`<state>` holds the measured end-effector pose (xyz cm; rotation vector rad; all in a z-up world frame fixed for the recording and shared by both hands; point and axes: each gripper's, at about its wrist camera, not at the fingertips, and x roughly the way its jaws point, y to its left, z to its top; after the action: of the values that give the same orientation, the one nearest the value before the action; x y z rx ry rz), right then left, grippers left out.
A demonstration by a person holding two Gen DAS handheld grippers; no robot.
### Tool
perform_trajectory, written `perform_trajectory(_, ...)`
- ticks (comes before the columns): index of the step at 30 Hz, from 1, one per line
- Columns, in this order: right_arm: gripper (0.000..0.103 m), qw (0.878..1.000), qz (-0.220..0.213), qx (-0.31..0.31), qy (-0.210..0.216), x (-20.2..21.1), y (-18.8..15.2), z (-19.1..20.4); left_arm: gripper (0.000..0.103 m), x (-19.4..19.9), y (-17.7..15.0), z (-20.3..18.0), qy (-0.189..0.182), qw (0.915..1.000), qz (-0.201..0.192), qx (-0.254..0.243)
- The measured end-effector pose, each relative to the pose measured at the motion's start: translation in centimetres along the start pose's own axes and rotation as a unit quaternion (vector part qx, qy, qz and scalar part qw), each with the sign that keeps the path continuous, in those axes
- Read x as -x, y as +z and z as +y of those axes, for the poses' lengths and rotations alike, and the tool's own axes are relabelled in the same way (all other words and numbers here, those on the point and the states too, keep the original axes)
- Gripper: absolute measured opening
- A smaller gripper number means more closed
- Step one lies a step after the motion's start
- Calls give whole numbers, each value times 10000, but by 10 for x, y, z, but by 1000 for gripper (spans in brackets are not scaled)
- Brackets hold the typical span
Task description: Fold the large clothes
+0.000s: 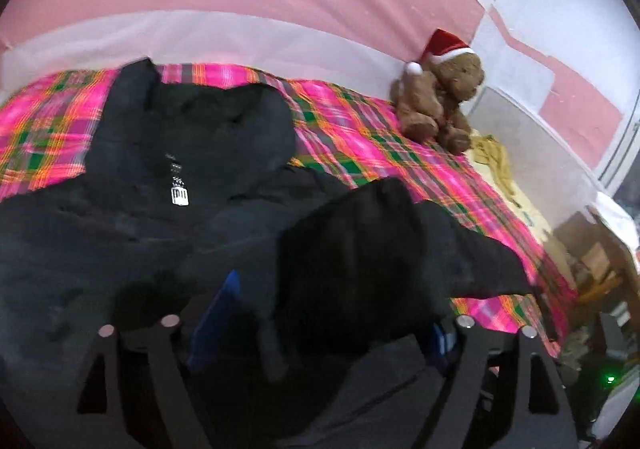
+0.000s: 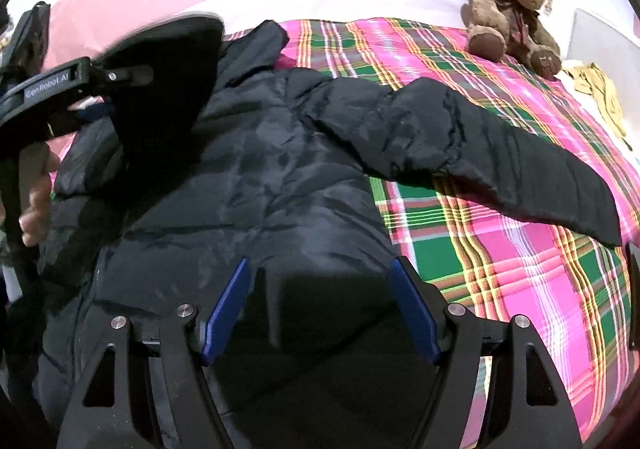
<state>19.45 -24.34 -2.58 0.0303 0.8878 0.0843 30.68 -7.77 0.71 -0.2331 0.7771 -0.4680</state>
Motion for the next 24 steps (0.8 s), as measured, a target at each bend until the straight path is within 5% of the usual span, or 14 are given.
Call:
perform_trajectory(5,72,9999,-148,-74,7,6,6,-5,96,23,-6,-18,-531,9985,-94,-136)
perform_trajectory(10,72,9995,-274,-129,75,9,14,-1,96,42,8,-18,-705,9970,-272,-180)
perform_trajectory(13,72,9993,-301,-92,193,8,23,7,96,61,14,9,-176,9975,-606,-331)
perform_trajectory(16,72,9990,-223,15,395,-4,36,19,96,67,17,56,824,9943,-593,-318)
perform_trajectory(19,52,9981,-28,107,603,-29,53,35,89,68,16,112,1600,9857,-502,-144)
perform_trajectory(24,43,9969,376,434,544,-88,79,58,77,57,2,198,1936,9772,-104,868)
